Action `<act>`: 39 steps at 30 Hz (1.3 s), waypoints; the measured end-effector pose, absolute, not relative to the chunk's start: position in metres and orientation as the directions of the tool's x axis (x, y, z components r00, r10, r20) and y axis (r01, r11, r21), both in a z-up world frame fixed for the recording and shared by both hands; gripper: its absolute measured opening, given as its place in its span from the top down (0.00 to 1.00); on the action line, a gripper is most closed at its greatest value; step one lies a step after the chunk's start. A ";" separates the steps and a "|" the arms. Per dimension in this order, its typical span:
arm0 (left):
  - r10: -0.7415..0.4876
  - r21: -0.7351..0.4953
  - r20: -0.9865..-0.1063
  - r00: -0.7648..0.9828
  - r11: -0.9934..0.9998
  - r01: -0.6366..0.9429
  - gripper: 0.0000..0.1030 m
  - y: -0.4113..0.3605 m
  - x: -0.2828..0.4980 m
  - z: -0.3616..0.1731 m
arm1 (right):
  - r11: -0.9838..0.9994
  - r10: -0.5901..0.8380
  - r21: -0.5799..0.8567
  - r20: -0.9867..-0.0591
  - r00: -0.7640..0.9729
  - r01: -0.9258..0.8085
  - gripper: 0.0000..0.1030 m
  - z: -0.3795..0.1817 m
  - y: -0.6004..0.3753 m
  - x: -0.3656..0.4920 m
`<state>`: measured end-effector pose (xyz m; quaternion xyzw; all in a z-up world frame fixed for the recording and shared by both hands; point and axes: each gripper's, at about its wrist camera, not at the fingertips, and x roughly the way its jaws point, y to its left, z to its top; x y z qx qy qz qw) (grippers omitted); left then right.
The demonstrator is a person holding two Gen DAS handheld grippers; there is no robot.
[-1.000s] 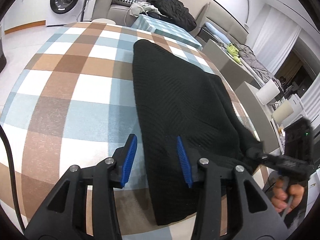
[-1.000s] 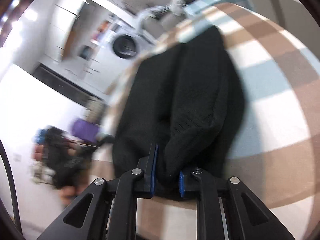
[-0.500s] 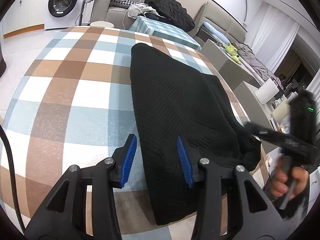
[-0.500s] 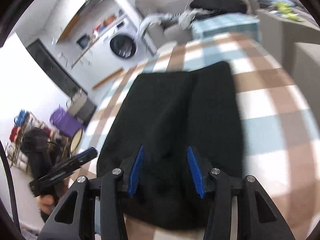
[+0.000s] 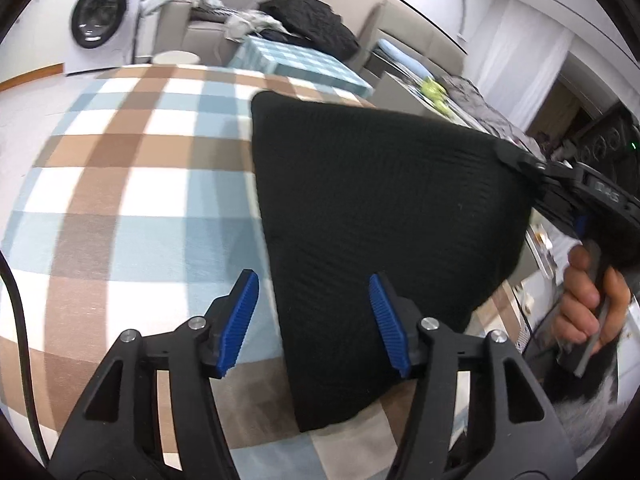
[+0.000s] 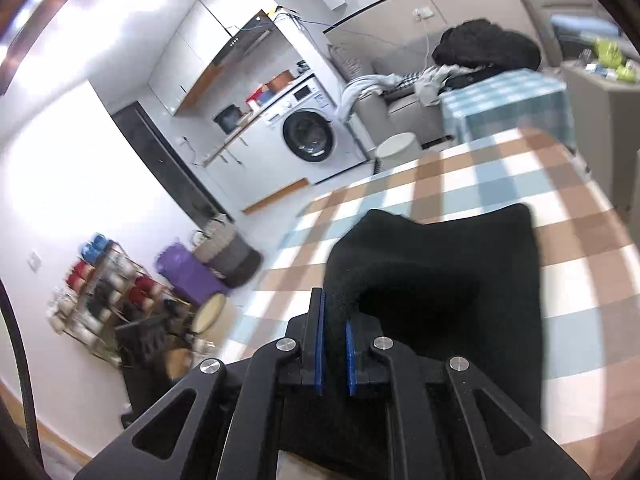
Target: Fold small clothes
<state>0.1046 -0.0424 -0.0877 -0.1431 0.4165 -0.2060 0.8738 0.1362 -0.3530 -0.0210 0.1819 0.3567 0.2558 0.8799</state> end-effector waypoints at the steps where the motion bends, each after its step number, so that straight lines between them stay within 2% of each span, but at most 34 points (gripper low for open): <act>1: -0.487 -0.421 -0.674 0.555 0.871 0.253 0.47 -0.048 0.103 -0.091 | 0.828 0.546 0.476 -0.568 0.616 -0.296 0.92 -0.026 -0.356 0.136; 6: -0.473 -0.382 -0.732 0.490 0.881 0.278 0.47 -0.069 0.099 -0.112 | 0.882 0.458 0.441 -0.717 0.525 -0.168 0.90 -0.078 -0.369 0.148; 8: -0.465 -0.373 -0.748 0.473 0.884 0.280 0.47 -0.071 0.096 -0.119 | 0.877 0.466 0.458 -0.735 0.493 -0.147 0.70 -0.092 -0.375 0.147; 10: -0.461 -0.370 -0.758 0.462 0.887 0.277 0.47 -0.071 0.092 -0.123 | 0.866 0.483 0.484 -0.738 0.471 -0.130 0.60 -0.103 -0.387 0.135; 13: -0.453 -0.366 -0.765 0.457 0.891 0.270 0.47 -0.069 0.091 -0.126 | 0.838 0.526 0.524 -0.707 0.473 -0.149 0.60 -0.106 -0.398 0.121; 18: -0.472 -0.407 -0.754 0.458 0.882 0.239 0.47 -0.064 0.101 -0.131 | 0.846 0.525 0.503 -0.725 0.446 -0.179 0.60 -0.110 -0.401 0.106; 20: -0.477 -0.422 -0.748 0.461 0.878 0.224 0.47 -0.063 0.109 -0.133 | 0.840 0.538 0.507 -0.741 0.402 -0.191 0.67 -0.122 -0.395 0.105; 25: -0.465 -0.433 -0.738 0.489 0.882 0.187 0.47 -0.066 0.130 -0.136 | 0.846 0.531 0.497 -0.758 0.378 -0.192 0.67 -0.133 -0.386 0.098; 26: -0.460 -0.432 -0.736 0.496 0.884 0.178 0.48 -0.067 0.133 -0.137 | 0.841 0.538 0.507 -0.753 0.379 -0.187 0.67 -0.134 -0.388 0.099; 28: -0.453 -0.441 -0.728 0.515 0.884 0.155 0.62 -0.067 0.139 -0.140 | 0.836 0.546 0.516 -0.748 0.378 -0.187 0.67 -0.137 -0.389 0.097; 31: -0.447 -0.459 -0.718 0.533 0.880 0.120 0.72 -0.062 0.141 -0.143 | 0.823 0.563 0.537 -0.727 0.394 -0.184 0.67 -0.141 -0.389 0.095; 39: -0.425 -0.430 -0.718 0.552 0.894 0.129 0.80 -0.049 0.130 -0.139 | 0.819 0.568 0.539 -0.718 0.402 -0.194 0.68 -0.139 -0.377 0.098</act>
